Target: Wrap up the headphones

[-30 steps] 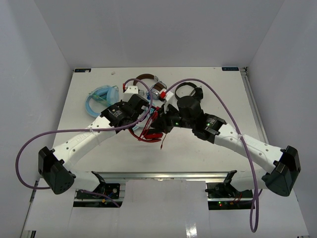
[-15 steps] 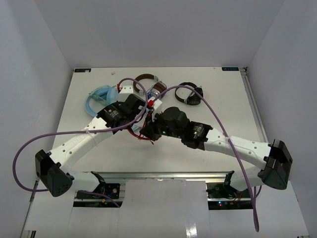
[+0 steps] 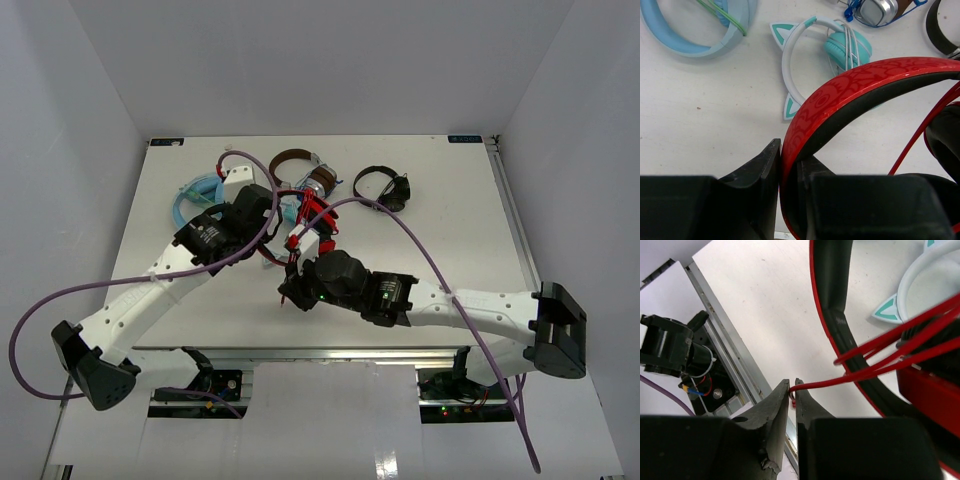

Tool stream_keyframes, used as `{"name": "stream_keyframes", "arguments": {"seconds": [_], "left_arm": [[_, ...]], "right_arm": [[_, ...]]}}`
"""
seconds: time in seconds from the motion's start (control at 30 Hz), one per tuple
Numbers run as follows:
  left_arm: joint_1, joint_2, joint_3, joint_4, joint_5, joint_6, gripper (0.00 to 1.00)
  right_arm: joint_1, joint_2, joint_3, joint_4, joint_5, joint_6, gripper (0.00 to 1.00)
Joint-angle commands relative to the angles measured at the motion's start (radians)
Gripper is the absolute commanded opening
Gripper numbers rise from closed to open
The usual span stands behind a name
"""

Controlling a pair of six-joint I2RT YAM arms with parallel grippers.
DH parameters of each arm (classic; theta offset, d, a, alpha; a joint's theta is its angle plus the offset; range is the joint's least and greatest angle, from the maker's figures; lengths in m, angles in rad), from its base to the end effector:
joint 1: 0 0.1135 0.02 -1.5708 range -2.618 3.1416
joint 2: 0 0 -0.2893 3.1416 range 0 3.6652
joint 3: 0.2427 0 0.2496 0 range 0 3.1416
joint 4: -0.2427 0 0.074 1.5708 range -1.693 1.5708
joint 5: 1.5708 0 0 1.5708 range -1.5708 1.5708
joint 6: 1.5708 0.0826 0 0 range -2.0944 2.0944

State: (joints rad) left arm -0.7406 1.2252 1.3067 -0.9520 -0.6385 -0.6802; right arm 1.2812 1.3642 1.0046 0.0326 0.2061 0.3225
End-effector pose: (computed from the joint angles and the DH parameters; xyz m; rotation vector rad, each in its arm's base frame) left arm 0.2170 -0.1317 0.3579 -0.2005 2.2230 0.0276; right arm 0.1176 0.3356 0.3178 -0.7858 1.8313 0.8808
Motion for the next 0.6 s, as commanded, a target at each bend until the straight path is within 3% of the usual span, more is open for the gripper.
{"name": "stream_keyframes", "arguments": {"seconds": [0.0,0.33,0.57], "left_arm": [[0.007,-0.069,0.042,0.065,-0.001,-0.063,0.0],[0.01,-0.127,0.019,0.098,0.085,-0.081,0.0],[0.01,-0.162,-0.011,0.153,0.23,-0.089,0.0]], "right_arm": [[0.024,-0.032,-0.043,0.06,0.076,0.004,0.15],[0.056,-0.087,-0.162,0.159,0.233,-0.033,0.09],[0.07,-0.162,-0.311,0.388,0.292,-0.097,0.08]]}}
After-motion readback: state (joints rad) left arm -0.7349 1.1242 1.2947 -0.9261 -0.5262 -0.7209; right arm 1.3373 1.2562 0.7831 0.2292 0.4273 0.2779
